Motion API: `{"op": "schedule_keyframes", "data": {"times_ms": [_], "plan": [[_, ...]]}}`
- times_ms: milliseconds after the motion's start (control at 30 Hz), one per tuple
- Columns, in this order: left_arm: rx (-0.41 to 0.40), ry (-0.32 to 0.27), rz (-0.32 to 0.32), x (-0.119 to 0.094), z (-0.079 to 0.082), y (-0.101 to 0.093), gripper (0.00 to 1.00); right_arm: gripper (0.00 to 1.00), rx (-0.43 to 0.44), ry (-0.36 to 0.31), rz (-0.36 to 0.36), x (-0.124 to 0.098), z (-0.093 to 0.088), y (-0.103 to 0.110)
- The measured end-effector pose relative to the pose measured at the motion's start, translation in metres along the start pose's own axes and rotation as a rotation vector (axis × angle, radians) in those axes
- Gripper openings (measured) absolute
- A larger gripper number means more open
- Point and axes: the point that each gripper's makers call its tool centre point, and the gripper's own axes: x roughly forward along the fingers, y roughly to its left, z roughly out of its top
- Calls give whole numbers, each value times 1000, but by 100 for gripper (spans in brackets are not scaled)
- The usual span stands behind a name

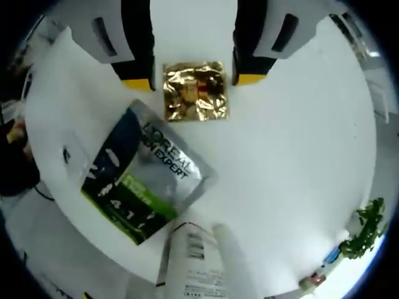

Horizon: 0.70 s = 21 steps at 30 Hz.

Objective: Arrange the skincare products in the storage area until every visible bottle or jar stands upright without overlapping.

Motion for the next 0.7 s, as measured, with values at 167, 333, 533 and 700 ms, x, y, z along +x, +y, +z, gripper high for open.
{"op": "schedule_keyframes", "data": {"times_ms": [167, 333, 533, 700], "plan": [[2, -8, -14, 0, 2, 3, 44, 100, 9, -2, 1, 1, -1, -6], [4, 9, -15, 1, 2, 4, 44, 100, 6, 11, 5, 2, -3, -4], [-9, 24, -12, 1, 5, 3, 44, 100, 1, 9, 10, 2, -3, -2], [-49, 27, 1, 1, -1, 7, 47, 100, -3, 14, 12, 3, -4, 3]]}}
